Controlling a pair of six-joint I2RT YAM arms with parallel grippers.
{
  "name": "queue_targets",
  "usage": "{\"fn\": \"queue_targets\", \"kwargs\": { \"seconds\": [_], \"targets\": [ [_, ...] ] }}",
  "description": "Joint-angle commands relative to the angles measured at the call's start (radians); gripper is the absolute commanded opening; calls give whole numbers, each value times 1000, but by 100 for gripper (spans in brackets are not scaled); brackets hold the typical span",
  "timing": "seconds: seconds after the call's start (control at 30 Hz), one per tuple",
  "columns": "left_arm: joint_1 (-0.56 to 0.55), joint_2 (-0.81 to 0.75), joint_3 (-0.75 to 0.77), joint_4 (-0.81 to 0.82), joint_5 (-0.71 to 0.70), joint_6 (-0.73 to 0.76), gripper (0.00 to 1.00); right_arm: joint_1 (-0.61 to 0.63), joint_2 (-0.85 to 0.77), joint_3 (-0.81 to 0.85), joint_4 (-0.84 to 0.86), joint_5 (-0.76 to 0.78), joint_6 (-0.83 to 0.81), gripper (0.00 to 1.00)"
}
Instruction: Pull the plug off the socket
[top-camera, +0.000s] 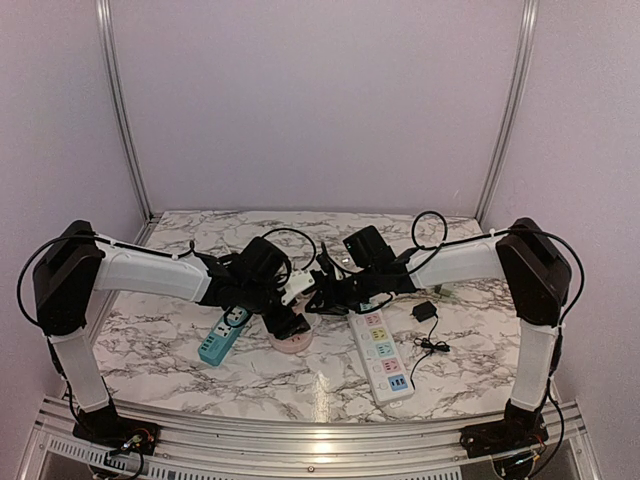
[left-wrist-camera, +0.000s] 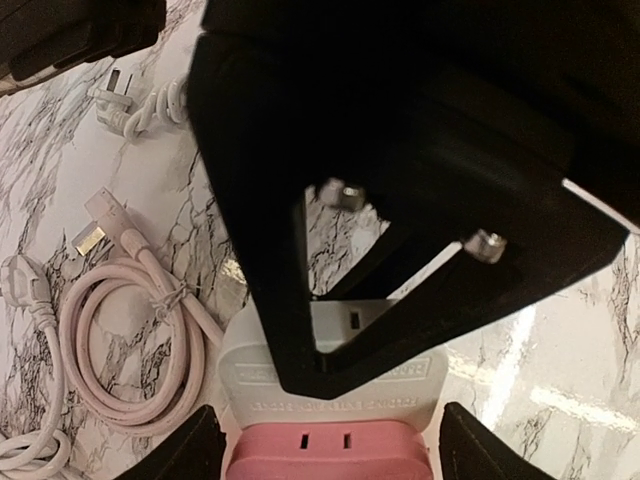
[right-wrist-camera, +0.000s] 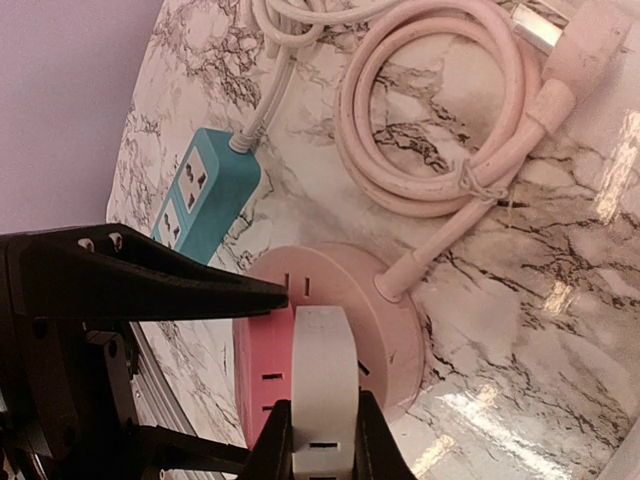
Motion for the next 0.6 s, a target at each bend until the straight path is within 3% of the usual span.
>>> {"fn": "queue_targets", "kwargs": {
  "seconds": [0.0,0.57],
  "targets": [
    [-5,10,7,-79,13,-1,75,-6,-18,-5,-3,19,-8,1],
    [-2,-30,-8,-120,-79,-29,67,-6,-11,-13,3,26,-4,1]
  ]
}}
